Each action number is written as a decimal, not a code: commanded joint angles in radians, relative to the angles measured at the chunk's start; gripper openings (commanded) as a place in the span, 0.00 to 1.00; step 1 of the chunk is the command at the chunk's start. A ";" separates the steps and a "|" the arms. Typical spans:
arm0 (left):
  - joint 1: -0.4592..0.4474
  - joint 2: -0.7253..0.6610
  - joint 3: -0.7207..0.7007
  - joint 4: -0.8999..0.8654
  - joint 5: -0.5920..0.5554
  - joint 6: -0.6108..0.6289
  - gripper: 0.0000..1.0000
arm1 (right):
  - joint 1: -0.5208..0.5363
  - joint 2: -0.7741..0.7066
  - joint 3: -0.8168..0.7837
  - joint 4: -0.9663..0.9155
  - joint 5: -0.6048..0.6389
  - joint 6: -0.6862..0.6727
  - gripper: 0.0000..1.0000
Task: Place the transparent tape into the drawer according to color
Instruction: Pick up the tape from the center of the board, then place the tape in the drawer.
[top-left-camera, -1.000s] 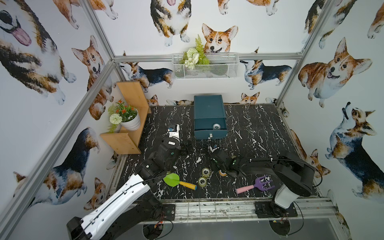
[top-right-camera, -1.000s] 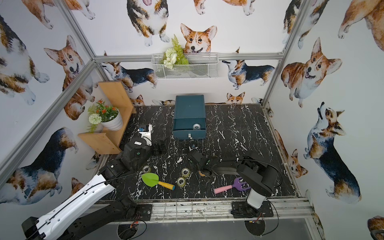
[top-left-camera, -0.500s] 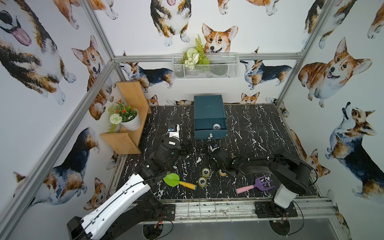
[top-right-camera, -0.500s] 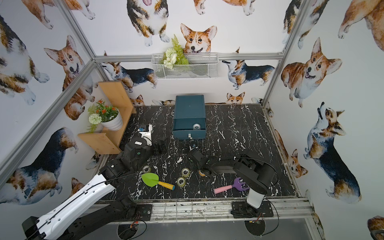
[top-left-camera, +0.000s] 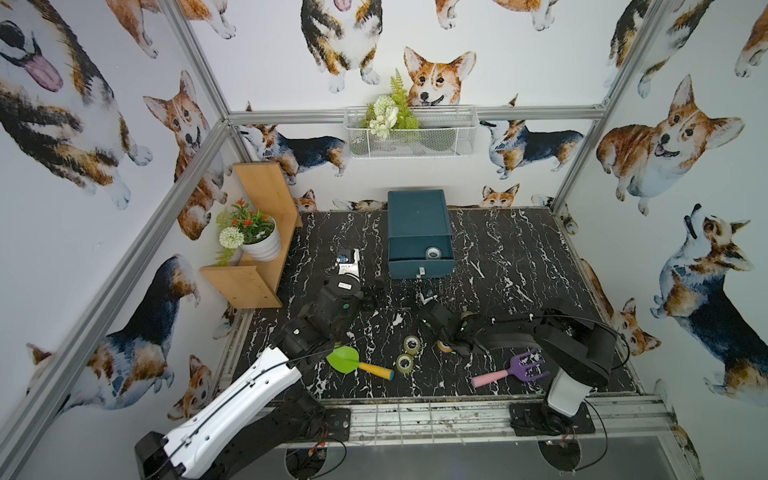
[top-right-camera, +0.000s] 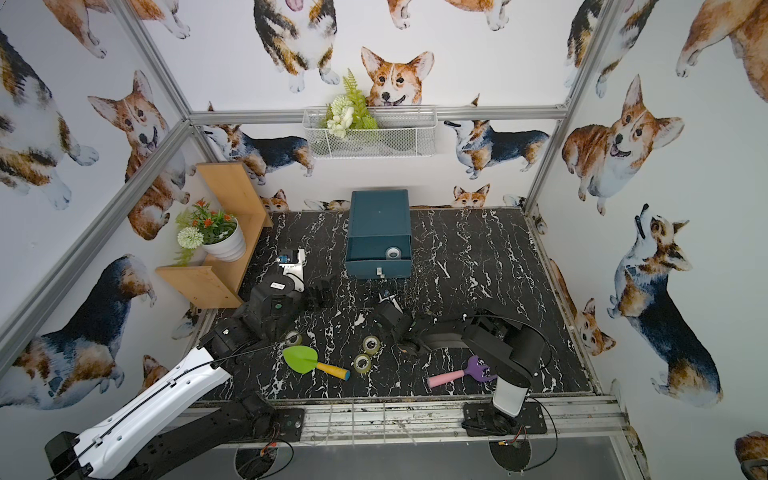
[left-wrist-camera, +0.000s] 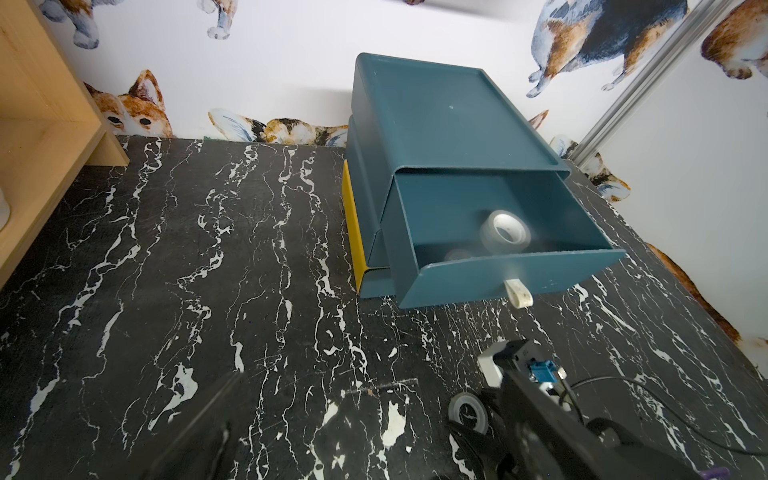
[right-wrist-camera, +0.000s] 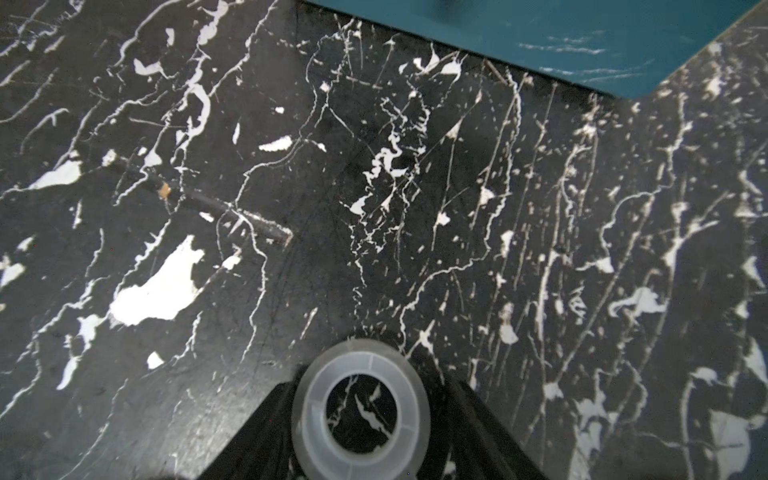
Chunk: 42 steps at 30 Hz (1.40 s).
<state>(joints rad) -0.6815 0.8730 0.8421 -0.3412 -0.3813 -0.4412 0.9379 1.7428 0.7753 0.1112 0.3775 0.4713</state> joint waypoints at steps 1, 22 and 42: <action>0.001 -0.001 -0.001 0.010 -0.005 0.004 0.99 | 0.002 0.011 -0.029 -0.134 -0.030 0.019 0.57; 0.000 -0.003 0.002 0.008 -0.002 0.004 1.00 | -0.029 -0.308 -0.088 -0.139 -0.181 0.039 0.49; 0.000 0.004 0.011 0.004 0.010 0.006 1.00 | -0.135 -0.545 0.267 -0.346 -0.189 -0.074 0.49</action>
<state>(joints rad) -0.6815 0.8742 0.8440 -0.3416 -0.3767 -0.4412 0.8268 1.1584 0.9707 -0.1944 0.1509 0.4606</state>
